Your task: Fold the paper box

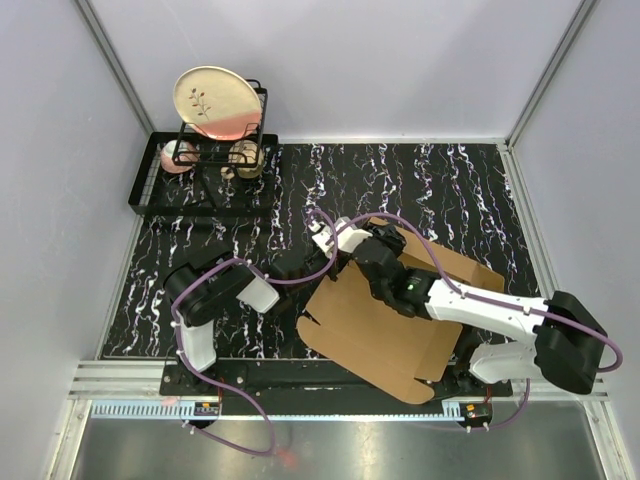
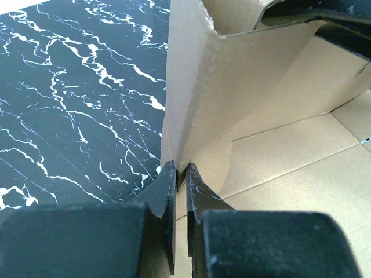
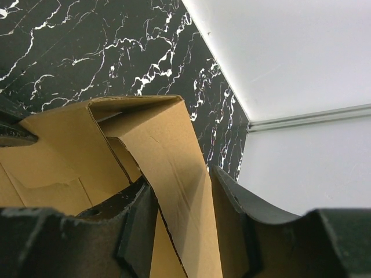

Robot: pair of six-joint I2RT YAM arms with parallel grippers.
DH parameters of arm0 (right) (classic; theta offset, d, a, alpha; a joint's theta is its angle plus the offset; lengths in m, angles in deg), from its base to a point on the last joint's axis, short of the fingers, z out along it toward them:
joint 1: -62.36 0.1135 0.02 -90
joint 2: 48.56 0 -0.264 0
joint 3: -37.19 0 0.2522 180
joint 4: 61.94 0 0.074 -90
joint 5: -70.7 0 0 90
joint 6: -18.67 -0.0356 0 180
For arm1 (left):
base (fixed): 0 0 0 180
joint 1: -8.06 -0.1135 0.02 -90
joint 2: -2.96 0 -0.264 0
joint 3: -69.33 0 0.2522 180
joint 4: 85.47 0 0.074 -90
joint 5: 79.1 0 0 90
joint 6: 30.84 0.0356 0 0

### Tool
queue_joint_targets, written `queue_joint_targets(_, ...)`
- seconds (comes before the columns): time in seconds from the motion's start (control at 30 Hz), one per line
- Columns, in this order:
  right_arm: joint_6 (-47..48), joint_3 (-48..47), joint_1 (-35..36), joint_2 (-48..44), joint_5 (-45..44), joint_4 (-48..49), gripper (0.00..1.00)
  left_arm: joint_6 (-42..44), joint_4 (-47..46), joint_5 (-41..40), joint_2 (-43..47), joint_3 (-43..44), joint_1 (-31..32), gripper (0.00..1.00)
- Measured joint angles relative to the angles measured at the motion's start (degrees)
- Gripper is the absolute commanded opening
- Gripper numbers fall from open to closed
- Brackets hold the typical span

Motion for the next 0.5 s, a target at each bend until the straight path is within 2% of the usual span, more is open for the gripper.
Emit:
queue_joint_targets(0.3, -1.99, 0.04, -0.07, -3.52, 0.09, -4.5, 0.5, -0.02, -1.2, 0.98, 0.02, 0.0, 0.28, 0.0)
queue_joint_targets(0.4, -2.56, 0.0, -0.07, -4.31, 0.11, -6.1, 0.47, -0.09, -1.29, 1.33, 0.02, 0.0, 0.33, 0.0)
queue_joint_targets(0.47, -2.93, 0.0, -0.07, -4.7, 0.17, -7.06, 0.41, -0.15, -1.29, 1.53, 0.02, 0.0, 0.37, 0.1)
queue_joint_targets(0.5, -3.1, 0.0, -0.07, -4.83, 0.24, -7.48, 0.35, -0.17, -1.29, 1.55, 0.02, 0.0, 0.37, 0.19)
